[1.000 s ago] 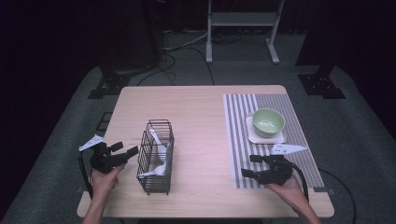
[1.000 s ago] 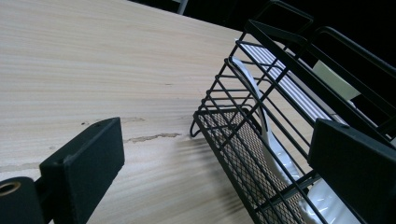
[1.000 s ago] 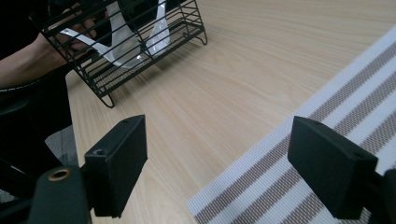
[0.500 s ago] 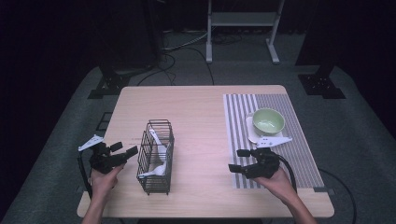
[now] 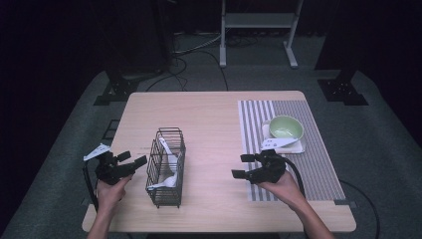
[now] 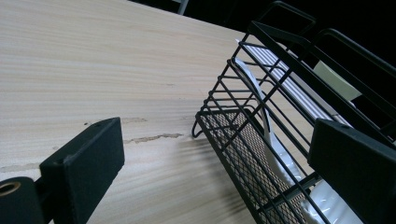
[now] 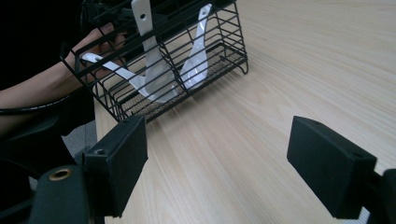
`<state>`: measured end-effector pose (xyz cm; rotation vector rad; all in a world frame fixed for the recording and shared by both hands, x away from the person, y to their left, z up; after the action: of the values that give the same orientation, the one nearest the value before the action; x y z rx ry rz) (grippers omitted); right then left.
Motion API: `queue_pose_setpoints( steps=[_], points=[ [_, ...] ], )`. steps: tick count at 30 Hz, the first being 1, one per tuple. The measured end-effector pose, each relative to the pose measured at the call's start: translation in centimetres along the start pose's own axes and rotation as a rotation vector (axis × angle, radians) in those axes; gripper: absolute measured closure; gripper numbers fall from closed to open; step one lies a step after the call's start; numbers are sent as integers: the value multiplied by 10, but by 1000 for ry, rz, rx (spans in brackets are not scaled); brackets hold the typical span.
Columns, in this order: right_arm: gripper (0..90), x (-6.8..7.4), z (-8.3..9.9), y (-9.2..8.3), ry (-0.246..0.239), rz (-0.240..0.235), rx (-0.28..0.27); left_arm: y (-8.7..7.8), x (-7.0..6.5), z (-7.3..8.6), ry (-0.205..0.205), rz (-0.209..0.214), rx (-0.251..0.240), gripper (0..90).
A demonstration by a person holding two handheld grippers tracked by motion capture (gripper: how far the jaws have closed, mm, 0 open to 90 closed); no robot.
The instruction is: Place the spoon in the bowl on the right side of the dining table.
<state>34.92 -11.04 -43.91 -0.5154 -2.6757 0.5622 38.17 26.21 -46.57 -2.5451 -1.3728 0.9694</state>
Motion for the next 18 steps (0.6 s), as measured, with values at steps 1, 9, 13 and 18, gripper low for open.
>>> queue_pose_setpoints(
  steps=[1,9,13,18],
  points=[
    [192,1,-2,2,-6,-4,0,0,0,0,2,0,0,27],
    [192,9,-15,14,-19,-34,5,0,0,0,8,-5,4,27],
    [192,10,-20,17,-24,-42,9,1,0,0,10,-5,5,27],
    [192,12,-26,21,-29,-56,3,2,0,1,12,-6,13,27]
  ],
)
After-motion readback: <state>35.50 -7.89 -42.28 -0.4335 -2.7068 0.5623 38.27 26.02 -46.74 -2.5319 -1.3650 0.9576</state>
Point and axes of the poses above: each handheld gripper's, and its own axes: y roughly forward along the jaws, z roughly out of its underside, x roughly to its left, the point moved 8 cm from there along y, roughly forward along the jaws, and after that the axes turned 6 degrees about -y, right-handed, at the moved point
